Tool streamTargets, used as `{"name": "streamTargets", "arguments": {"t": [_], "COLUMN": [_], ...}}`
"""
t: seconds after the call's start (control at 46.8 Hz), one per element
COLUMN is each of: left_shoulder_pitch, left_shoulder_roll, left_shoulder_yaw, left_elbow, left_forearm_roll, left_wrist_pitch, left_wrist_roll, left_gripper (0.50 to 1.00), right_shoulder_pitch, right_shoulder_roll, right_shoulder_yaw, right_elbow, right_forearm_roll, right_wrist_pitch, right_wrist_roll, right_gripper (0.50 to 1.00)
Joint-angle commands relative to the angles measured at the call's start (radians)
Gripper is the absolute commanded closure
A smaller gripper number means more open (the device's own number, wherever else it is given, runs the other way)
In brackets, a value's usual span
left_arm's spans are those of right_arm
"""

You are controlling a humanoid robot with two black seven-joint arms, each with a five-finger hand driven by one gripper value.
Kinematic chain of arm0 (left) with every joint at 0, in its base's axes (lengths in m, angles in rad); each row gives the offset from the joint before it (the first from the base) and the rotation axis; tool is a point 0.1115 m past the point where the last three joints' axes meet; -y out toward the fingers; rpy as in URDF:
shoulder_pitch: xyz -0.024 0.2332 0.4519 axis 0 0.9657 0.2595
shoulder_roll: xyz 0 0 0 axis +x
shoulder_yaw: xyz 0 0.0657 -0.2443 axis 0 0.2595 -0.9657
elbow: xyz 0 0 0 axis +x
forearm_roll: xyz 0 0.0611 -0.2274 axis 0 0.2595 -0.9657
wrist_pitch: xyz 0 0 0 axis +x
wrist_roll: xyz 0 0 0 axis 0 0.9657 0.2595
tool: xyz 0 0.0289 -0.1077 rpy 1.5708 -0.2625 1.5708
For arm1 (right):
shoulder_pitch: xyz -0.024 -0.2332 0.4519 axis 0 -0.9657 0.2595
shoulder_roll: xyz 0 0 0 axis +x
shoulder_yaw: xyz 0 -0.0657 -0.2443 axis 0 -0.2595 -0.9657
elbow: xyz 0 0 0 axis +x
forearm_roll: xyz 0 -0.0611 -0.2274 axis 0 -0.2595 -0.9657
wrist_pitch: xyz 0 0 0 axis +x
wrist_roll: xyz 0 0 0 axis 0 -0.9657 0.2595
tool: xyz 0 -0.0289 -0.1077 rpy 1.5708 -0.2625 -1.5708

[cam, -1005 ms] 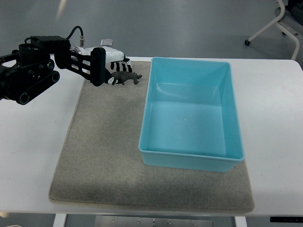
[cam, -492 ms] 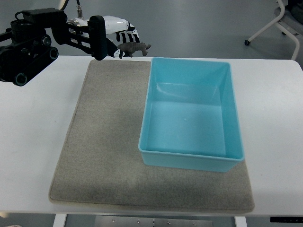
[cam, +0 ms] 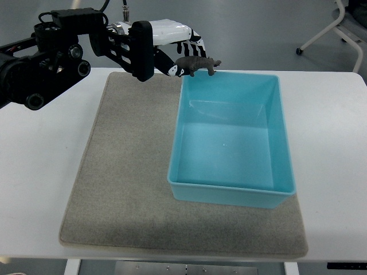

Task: Place brown hippo in blue box with left hand
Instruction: 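Lift the hippo and carry it over the blue box, then open the left hand to drop the hippo into the box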

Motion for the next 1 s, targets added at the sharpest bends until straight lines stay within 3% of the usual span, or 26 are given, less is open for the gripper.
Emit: {"name": "streamTargets", "arguments": {"t": [0.0,0.727,0.983], "left_shoulder_pitch": [0.004,0.056,0.086], "left_shoulder_roll": [-0.002,-0.130,-0.152], "left_shoulder_yaw": [0.003,0.040,0.045], "left_elbow": [-0.023,-0.010,-0.007], "left_forearm_roll": [-0.017,-0.026,-0.029], "left_wrist_pitch": [-0.004,-0.015,-0.009], "left_wrist_roll": [0.000,0.000,0.000], "left_gripper": [0.937,0.907,0.615], "right_shoulder_pitch": [0.000,0.000,0.000], "right_shoulder_roll": [0.000,0.000,0.000], "right_shoulder_yaw": [0.000,0.000,0.000], "right_elbow": [0.000,0.000,0.000], "right_forearm_roll": [0.000,0.000,0.000], "right_wrist_pitch": [0.000,0.000,0.000], "right_wrist_roll": [0.000,0.000,0.000], "right_gripper": [0.564,0.564,0.564]}}
